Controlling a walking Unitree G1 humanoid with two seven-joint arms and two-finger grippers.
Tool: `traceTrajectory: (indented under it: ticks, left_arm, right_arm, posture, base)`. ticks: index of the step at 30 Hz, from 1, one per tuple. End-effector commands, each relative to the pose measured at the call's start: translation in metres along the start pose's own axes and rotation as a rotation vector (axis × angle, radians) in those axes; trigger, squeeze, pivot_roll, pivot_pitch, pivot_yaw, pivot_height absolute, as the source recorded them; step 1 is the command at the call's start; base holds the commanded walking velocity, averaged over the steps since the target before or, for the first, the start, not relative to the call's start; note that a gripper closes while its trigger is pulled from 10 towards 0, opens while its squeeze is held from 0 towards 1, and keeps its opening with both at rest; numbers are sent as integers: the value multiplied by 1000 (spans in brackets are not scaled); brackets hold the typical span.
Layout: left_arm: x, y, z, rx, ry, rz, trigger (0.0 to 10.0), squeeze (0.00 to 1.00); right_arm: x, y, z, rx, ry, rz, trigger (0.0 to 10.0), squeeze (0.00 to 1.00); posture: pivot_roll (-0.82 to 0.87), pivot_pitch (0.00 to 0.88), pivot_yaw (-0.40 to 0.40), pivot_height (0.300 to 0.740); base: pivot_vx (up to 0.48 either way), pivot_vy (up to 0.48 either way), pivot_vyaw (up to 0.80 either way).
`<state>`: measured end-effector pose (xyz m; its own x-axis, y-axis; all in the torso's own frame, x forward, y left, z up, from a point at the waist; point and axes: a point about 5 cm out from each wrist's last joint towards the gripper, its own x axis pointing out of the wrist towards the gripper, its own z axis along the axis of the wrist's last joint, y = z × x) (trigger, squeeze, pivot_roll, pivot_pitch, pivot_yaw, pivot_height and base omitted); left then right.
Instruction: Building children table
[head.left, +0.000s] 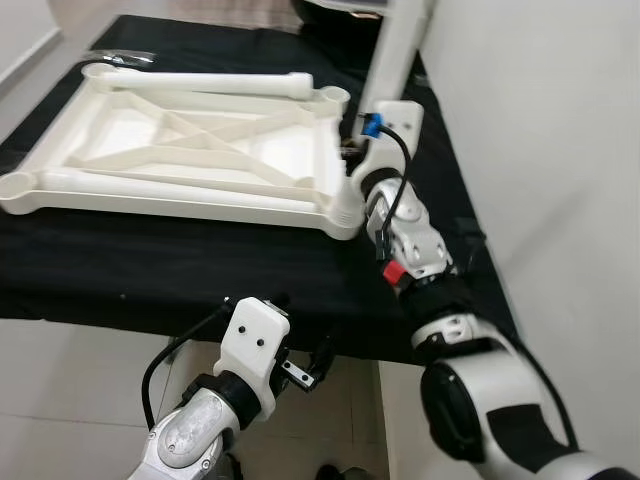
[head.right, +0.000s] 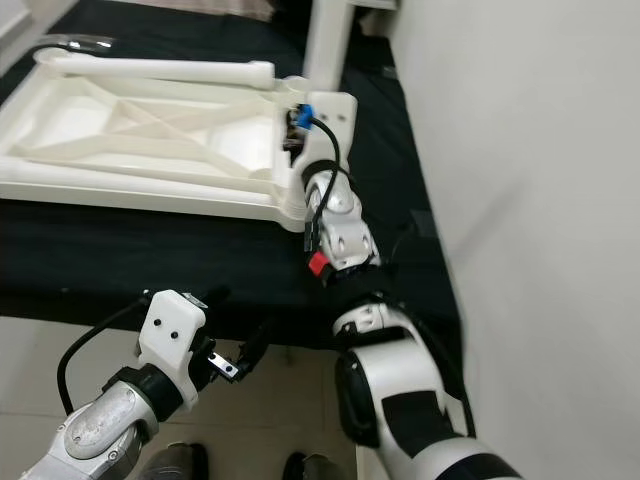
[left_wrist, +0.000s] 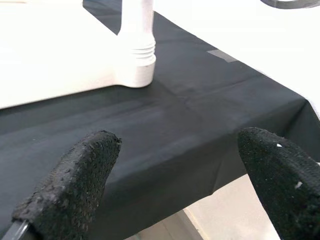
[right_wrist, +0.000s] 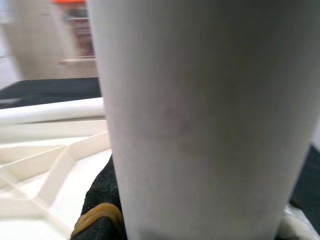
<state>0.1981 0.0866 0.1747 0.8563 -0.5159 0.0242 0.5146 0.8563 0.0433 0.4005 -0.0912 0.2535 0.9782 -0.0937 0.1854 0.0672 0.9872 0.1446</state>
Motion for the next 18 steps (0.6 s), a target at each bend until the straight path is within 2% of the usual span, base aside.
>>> traceTrajectory:
  ticks: [1,3,5,7,11,12,13,14,15,18]
  left_arm:
    - [1,0,-4,9,16,-2,10000,0]
    - [1,0,-4,9,16,-2,10000,0]
    - [1,-1,-4,8,16,1,10000,0]
    - [1,-1,-4,9,17,0,10000,0]
    - [0,-1,-4,7,17,-1,10000,0]
    - [0,-1,-5,5,18,0,10000,0]
    - [0,-1,-5,5,18,0,10000,0]
    - [0,-1,-5,5,19,-1,10000,0]
    - [-1,-1,-6,1,23,-2,10000,0]
    - [-2,-1,-7,-1,27,-3,10000,0]
  right_arm:
    - [-7,-21,-25,13,101,-271,0,0]
    - [-7,-21,-25,13,101,-271,0,0]
    - [-8,-14,-26,33,111,-351,0,0]
    - [-9,-11,-26,47,122,-377,0,0]
    - [-9,-7,-26,57,131,-393,0,0]
    - [-9,-3,-23,58,118,-369,10000,0]
    - [-9,-3,-23,58,118,-369,10000,0]
    - [-8,2,-18,71,84,-302,10000,1000]
    - [-8,6,-8,84,24,-193,10000,1000]
    - [-7,3,-5,70,2,-169,10000,1000]
  posture:
    - [131,151,-123,740]
    - [131,151,-123,740]
    - [135,148,-124,740]
    - [138,146,-124,740]
    - [139,147,-125,740]
    - [138,147,-123,740]
    - [138,147,-123,740]
    - [134,147,-124,740]
    - [130,146,-123,740]
    - [124,143,-124,740]
  base:
    - [0,0,0]
    - [0,0,0]
    - [0,0,0]
    - [0,0,0]
    - [0,0,0]
    - [0,0,0]
    - [0,0,0]
    - [0,0,0]
    - [0,0,0]
    - [0,0,0]
